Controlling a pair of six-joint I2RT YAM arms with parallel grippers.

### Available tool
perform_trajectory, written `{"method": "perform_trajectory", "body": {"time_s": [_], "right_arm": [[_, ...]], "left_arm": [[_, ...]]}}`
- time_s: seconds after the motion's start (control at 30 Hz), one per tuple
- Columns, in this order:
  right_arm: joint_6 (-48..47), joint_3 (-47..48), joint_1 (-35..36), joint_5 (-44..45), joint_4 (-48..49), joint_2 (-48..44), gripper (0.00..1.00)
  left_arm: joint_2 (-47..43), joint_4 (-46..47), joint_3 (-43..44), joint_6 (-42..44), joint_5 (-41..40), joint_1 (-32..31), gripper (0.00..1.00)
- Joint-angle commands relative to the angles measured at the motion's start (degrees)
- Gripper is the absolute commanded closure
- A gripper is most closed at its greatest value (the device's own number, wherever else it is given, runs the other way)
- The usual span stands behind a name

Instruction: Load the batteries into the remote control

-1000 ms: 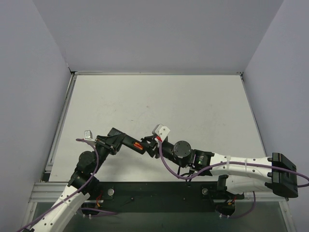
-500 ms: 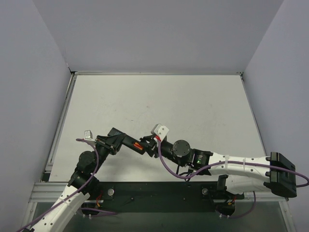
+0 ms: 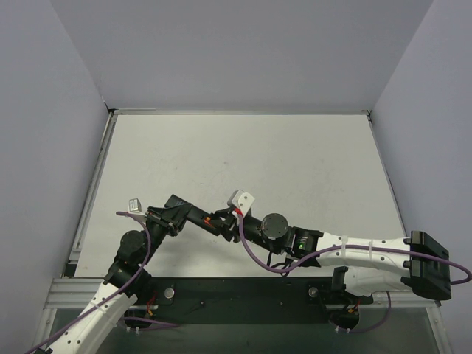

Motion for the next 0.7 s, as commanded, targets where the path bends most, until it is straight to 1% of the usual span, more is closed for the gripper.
{"method": "perform_trajectory", "body": {"time_s": [0.0, 0.2, 0.57, 0.67], "right_arm": [[0.3, 1.5, 0.3, -1.1, 0.2, 1.5, 1.00], [-1.5, 1.6, 0.3, 0.3, 1.0, 1.3, 1.00], [-1.5, 2.0, 0.3, 0.2, 1.9, 1.6, 1.00], [-3.2, 2.0, 0.2, 0.6, 2.2, 1.4, 1.00]], "left_arm": [[-0.7, 9.1, -3.0, -3.8, 1.1, 0.2, 1.00], [-0.5, 9.1, -2.9, -3.8, 1.3, 0.1, 1.00], [0.5, 10.0, -2.9, -3.8, 1.5, 0.2, 1.00], [0.4, 10.0, -2.9, -3.8, 1.6, 0.2, 1.00]]}}
